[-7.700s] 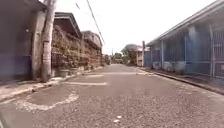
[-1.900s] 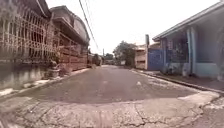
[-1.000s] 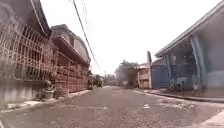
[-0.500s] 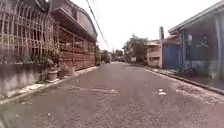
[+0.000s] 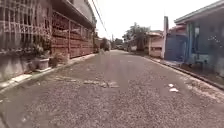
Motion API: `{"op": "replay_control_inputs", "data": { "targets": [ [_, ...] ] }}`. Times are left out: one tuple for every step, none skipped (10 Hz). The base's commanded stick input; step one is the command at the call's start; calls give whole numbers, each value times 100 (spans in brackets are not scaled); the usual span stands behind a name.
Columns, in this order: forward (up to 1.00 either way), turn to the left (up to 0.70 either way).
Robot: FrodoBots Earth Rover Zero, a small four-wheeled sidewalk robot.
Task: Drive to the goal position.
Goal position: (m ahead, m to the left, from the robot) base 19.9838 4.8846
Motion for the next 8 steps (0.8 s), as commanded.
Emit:
{"op": "replay_control_inputs", "data": {
  "targets": [
    [70,0],
    [70,0],
    [70,0],
    [70,0],
    [70,0],
    [70,0],
    [70,0],
    [70,0]
  ]
}}
